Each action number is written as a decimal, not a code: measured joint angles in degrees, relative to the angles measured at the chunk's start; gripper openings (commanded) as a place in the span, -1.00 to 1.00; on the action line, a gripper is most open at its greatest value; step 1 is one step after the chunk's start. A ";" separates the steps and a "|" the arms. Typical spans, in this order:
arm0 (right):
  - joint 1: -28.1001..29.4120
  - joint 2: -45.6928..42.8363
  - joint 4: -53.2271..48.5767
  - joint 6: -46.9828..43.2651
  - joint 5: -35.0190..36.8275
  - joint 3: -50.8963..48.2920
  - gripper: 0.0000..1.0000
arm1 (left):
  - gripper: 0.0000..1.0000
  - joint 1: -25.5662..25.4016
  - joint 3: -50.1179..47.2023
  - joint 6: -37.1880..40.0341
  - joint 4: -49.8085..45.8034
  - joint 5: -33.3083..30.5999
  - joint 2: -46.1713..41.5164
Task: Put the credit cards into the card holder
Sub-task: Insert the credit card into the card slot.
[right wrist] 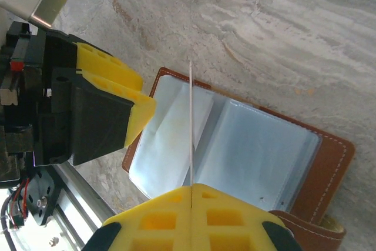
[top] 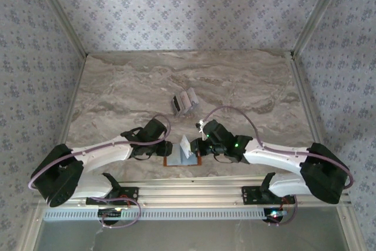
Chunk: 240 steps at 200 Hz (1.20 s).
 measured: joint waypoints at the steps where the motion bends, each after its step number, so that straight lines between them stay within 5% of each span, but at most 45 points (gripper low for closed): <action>1: 0.00 0.04 0.02 0.07 0.00 0.00 -1.00 | -0.14 0.00 0.00 0.00 0.00 0.00 0.00; 240: -7.26 3.02 13.99 10.84 -10.99 -11.37 -1.00 | -0.18 -1.16 0.17 -0.22 3.82 0.44 2.97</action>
